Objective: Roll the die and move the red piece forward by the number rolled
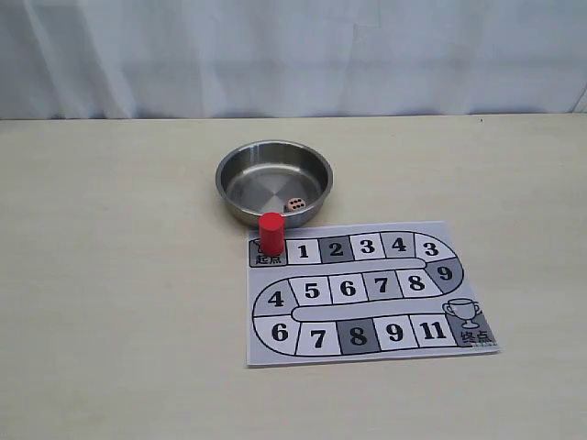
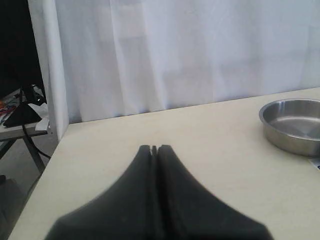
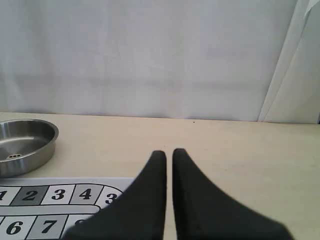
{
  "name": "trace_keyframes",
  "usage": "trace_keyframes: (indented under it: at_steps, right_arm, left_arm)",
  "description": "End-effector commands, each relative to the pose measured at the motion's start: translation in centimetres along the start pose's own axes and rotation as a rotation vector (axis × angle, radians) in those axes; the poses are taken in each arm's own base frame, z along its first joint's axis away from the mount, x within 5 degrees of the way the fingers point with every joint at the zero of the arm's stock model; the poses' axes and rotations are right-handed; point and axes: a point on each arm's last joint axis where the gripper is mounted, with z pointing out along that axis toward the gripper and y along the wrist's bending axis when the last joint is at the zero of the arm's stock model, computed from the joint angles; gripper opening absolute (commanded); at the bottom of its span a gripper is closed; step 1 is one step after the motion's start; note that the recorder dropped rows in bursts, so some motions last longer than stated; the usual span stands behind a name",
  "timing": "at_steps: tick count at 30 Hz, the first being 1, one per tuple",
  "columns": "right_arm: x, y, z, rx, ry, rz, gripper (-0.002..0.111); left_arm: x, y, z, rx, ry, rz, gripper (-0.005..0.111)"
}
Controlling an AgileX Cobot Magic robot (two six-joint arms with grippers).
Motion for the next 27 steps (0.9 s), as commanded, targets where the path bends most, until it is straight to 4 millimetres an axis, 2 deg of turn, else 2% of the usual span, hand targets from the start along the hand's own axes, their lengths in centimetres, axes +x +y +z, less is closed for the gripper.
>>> trace_keyframes:
  at_steps: [1,16,21,23,25,27]
  right_arm:
    - [0.1,0.0,0.0,-0.001,-0.001,-0.001,0.004]
    - [-0.1,0.0,0.0,0.001,-0.014,-0.001,0.004]
    - [-2.1,-0.4,-0.3,0.039,-0.240,0.069,0.004]
    - [-3.2,-0.9,-0.7,0.060,-0.381,0.206,0.004]
    - [-3.3,-0.9,-0.7,0.050,-0.375,0.249,0.004]
    - [-5.2,-0.8,-1.2,0.026,-0.354,0.250,0.004]
  left_arm:
    - [-0.1,0.0,0.0,0.003,-0.020,0.001,0.000]
    - [-0.1,0.0,0.0,0.003,-0.020,0.001,0.000]
    - [-0.1,0.0,0.0,0.003,-0.020,0.001,0.000]
    - [-0.1,0.0,0.0,0.003,-0.020,0.001,0.000]
    - [-0.1,0.0,0.0,0.003,-0.020,0.001,0.000]
    - [-0.1,0.0,0.0,0.003,-0.020,0.001,0.000]
